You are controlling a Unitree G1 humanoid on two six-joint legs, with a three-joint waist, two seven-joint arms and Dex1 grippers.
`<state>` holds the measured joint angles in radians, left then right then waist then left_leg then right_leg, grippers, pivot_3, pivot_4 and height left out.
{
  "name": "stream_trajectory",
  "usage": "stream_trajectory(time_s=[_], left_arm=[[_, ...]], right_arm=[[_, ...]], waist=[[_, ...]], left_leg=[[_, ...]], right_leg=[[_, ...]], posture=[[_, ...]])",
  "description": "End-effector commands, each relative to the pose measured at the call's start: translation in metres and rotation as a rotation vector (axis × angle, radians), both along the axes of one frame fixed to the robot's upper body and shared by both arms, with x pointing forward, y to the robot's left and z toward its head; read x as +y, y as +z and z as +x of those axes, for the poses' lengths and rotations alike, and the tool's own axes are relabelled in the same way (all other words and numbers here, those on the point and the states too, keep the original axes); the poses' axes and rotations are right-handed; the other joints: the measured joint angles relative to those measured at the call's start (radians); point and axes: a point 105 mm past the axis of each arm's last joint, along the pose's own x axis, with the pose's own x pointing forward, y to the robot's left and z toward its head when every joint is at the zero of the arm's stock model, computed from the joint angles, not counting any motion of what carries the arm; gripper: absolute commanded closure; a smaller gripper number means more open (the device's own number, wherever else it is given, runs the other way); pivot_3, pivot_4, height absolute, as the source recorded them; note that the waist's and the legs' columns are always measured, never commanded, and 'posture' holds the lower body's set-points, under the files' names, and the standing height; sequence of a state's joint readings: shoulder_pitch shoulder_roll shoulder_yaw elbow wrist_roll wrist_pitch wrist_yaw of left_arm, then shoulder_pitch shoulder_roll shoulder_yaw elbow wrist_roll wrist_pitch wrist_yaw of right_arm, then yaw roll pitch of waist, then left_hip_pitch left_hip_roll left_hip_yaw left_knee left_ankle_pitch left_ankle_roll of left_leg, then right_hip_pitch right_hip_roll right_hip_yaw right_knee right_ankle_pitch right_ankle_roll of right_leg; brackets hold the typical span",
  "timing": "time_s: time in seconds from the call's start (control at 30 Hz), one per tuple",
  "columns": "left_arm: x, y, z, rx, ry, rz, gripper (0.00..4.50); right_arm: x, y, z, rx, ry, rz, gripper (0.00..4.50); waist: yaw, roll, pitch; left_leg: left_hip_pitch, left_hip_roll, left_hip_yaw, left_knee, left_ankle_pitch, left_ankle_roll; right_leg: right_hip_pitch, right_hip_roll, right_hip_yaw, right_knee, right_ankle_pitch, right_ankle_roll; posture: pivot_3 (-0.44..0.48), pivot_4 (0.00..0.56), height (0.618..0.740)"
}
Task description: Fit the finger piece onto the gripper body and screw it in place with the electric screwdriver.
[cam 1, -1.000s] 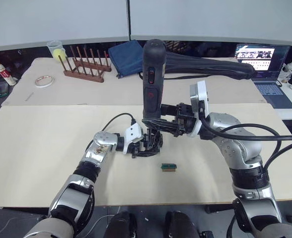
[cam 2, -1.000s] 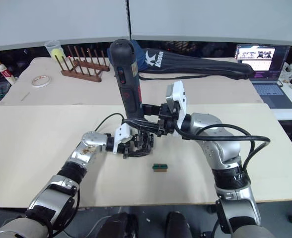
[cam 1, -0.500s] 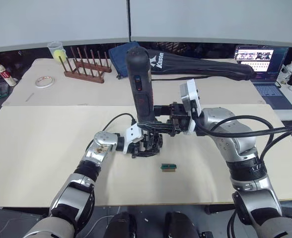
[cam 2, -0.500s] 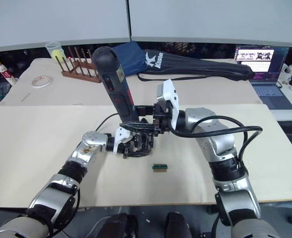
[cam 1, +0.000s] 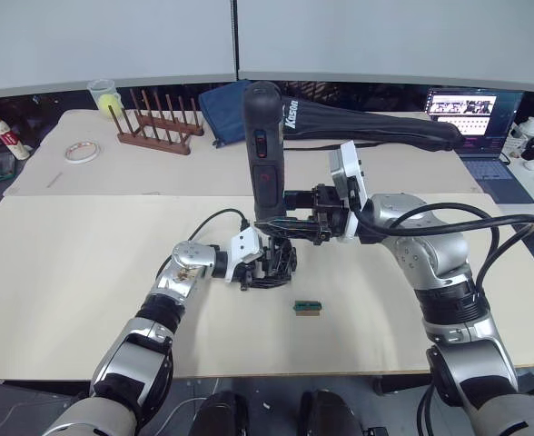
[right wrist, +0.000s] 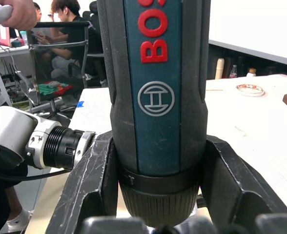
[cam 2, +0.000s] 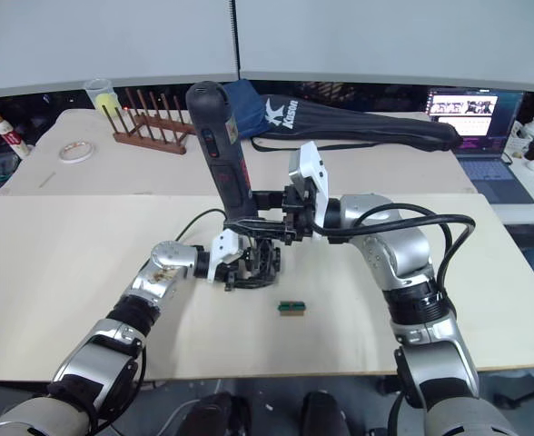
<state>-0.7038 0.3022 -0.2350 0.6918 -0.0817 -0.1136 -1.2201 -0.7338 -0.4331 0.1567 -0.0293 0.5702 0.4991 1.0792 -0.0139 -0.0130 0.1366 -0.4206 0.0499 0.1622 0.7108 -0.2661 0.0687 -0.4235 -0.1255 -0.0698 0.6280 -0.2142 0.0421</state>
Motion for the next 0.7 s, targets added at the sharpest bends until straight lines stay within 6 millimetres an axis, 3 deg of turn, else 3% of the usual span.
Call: stream_trajectory(time_s=[0.03, 0.5, 0.7], left_arm=[[0.002, 0.022, 0.008, -0.065, 0.005, -0.034, 2.14], [-0.001, 0.021, 0.007, -0.064, -0.003, -0.036, 2.14], [0.001, 0.017, 0.004, -0.060, -0.003, -0.029, 2.14]], right_arm=[[-0.013, -0.068, 0.010, 0.176, -0.092, -0.198, 2.56], [-0.013, -0.063, 0.005, 0.131, -0.078, -0.185, 2.56], [-0.012, -0.024, 0.002, 0.016, -0.081, -0.089, 2.56]], waist=[[0.000, 0.000, 0.000], [0.000, -0.001, -0.001], [0.000, -0.001, -0.001]], left_leg=[[0.000, 0.000, 0.000, 0.000, 0.000, 0.000], [0.000, 0.000, 0.000, 0.000, -0.001, 0.002], [0.000, 0.000, 0.000, 0.000, -0.002, 0.002]], right_leg=[[0.000, 0.000, 0.000, 0.000, 0.000, 0.000], [0.000, 0.000, 0.000, 0.000, 0.000, 0.000], [0.000, -0.001, 0.000, 0.000, 0.000, 0.000]], posture=[[0.000, 0.150, 0.740], [0.000, 0.150, 0.740], [0.000, 0.150, 0.740]])
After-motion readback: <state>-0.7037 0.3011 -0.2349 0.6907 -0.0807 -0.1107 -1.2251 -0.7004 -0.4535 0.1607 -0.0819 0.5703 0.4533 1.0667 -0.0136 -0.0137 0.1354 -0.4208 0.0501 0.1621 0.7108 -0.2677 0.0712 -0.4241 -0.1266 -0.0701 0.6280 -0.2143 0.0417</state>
